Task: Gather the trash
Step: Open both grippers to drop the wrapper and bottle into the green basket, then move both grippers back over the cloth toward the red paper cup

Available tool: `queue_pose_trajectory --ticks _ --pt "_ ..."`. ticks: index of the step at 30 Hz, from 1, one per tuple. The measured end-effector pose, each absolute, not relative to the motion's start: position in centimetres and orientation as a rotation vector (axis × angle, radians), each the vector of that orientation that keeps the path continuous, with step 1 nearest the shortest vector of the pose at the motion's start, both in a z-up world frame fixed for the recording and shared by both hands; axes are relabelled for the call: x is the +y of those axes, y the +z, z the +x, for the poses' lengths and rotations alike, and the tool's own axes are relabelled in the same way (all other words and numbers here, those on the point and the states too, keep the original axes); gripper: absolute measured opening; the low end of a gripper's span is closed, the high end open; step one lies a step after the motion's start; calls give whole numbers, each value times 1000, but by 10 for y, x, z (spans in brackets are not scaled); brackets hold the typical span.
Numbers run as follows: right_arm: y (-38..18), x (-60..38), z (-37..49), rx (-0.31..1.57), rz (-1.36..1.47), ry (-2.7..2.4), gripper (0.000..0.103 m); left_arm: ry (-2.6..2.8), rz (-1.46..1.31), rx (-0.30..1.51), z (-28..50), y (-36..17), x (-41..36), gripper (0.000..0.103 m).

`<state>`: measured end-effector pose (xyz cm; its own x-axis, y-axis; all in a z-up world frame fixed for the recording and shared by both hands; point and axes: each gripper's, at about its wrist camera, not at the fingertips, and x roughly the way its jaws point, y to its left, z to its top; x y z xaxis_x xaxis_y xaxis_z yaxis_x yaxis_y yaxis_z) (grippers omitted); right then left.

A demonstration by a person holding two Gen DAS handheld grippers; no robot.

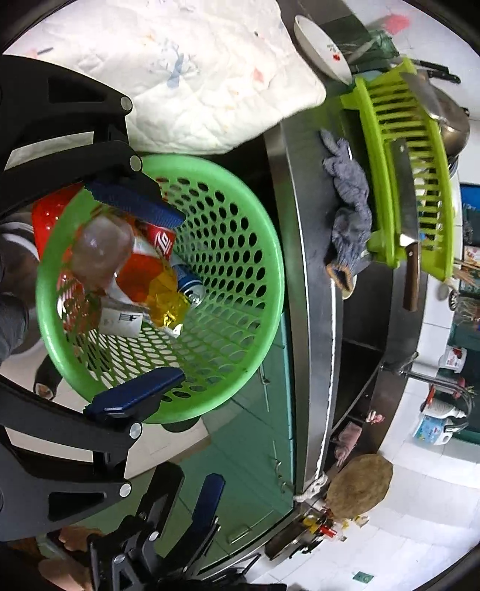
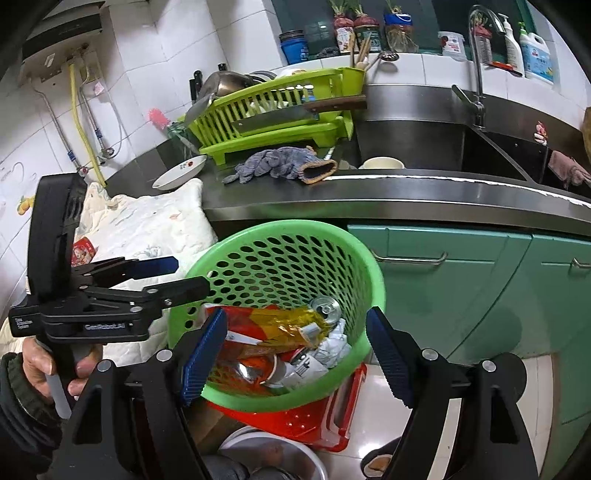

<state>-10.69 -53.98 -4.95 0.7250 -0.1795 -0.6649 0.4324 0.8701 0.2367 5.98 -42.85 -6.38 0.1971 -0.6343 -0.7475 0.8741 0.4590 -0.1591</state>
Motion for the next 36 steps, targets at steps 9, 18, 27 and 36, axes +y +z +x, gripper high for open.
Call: queue_pose_trajectory --ticks 9,18,27,36 --pt "-45 -518 -91 680 371 -298 76 -1017 327 813 67 -46 -386 77" --pt "-40 -493 -70 683 334 -243 77 -900 291 783 89 -32 -333 77" --pt "-37 -464 -41 701 296 -167 77 -748 286 756 124 -20 -275 77" --pt "-34 -433 -11 719 256 -98 77 -554 302 715 174 -1 -215 77"
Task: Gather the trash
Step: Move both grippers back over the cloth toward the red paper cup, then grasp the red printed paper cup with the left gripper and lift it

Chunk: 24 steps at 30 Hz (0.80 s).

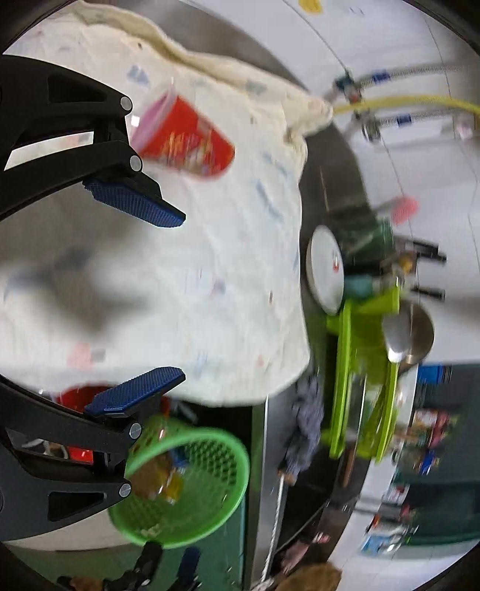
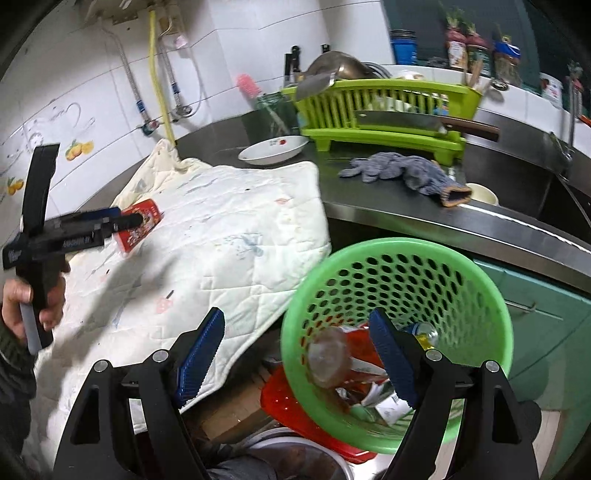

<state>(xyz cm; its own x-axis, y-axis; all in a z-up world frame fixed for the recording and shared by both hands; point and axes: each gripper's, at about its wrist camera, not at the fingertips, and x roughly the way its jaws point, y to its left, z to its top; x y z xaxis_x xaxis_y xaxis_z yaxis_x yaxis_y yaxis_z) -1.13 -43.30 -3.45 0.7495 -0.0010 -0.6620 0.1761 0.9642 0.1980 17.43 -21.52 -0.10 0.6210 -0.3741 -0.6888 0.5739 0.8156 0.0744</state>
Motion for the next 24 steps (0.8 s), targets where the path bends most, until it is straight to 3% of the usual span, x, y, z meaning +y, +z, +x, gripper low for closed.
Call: queue_pose_trajectory --ticks 6,15,24 --pt "-33 -416 6 735 227 -60 77 -412 298 725 223 11 -172 85" --pt "-38 -393 32 771 199 -23 77 -388 252 871 295 1 -131 85" --pt "-44 -383 52 803 175 -3 77 -432 327 936 313 -21 -140 85"
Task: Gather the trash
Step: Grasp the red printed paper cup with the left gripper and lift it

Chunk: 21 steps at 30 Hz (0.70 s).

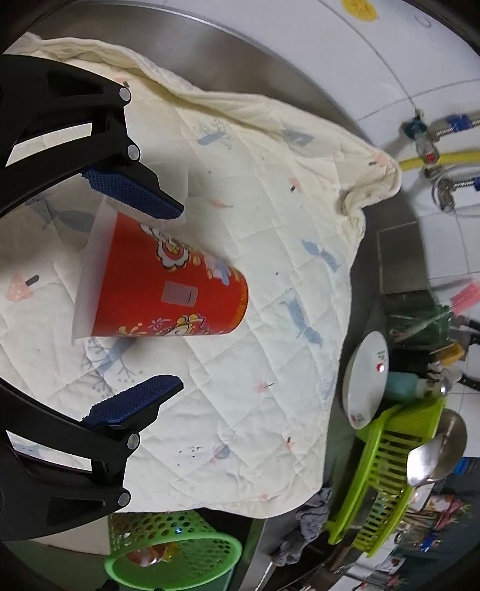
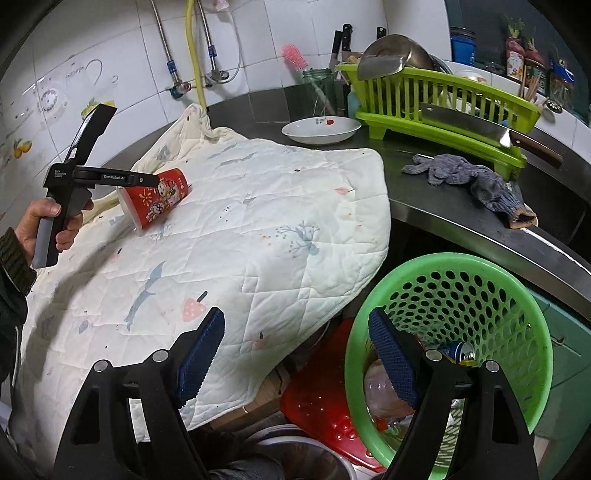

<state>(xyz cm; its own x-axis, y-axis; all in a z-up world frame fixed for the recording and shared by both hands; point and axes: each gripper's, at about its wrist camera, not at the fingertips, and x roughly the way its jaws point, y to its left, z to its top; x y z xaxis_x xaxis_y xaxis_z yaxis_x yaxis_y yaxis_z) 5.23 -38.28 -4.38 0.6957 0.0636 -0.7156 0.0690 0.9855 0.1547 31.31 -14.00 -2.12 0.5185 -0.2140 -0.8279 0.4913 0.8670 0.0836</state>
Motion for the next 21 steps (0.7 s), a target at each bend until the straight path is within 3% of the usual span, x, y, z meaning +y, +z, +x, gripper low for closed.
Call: queue_pose_trajectory --ticks 6,11,21 --pt "-46 -378 59 814 162 9 77 -427 384 972 316 -36 -146 85" --pt "-48 -375 65 826 153 18 77 -387 439 943 316 -40 -147 68" --pt "-49 -355 88 840 134 86 77 -403 367 858 289 -20 -131 66"
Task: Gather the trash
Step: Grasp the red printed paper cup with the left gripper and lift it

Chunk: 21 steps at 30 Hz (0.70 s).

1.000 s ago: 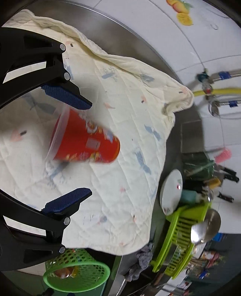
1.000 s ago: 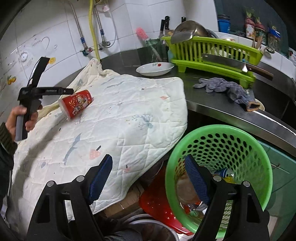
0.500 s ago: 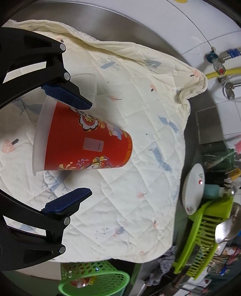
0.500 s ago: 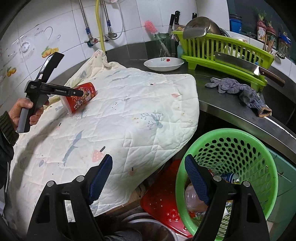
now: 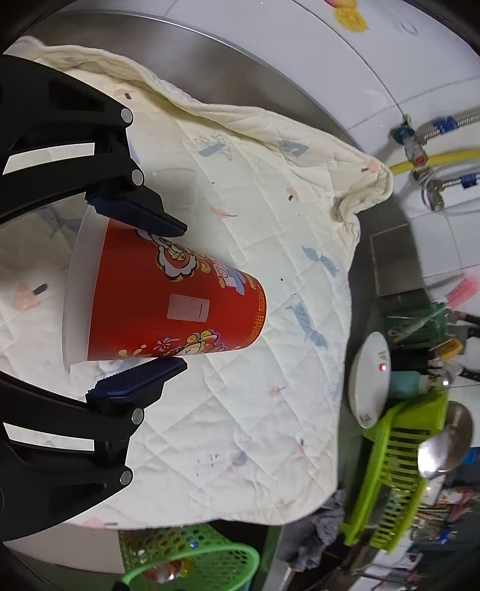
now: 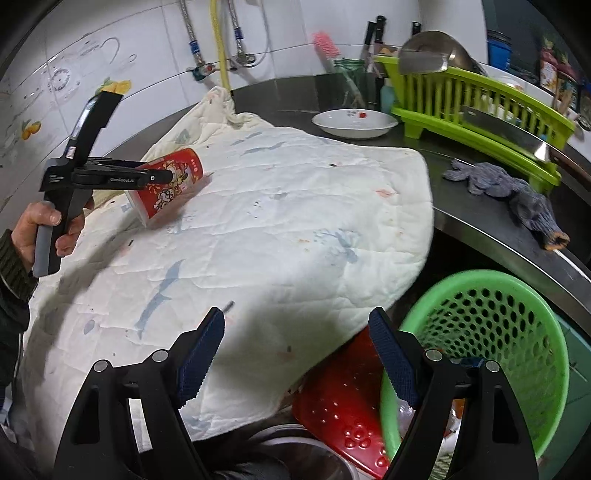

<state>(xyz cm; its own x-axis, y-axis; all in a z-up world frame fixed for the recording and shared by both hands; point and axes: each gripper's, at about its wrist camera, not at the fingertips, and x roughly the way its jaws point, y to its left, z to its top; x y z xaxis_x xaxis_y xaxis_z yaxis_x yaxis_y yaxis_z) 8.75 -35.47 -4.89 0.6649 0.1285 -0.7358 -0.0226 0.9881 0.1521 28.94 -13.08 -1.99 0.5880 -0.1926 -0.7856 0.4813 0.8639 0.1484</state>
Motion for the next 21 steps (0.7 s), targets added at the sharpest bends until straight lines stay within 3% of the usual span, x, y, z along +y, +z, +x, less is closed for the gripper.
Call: queue_pose_trajectory --ticks 21 --pt "-41 -229 209 850 -40 393 77 -233 115 752 236 22 -1 66"
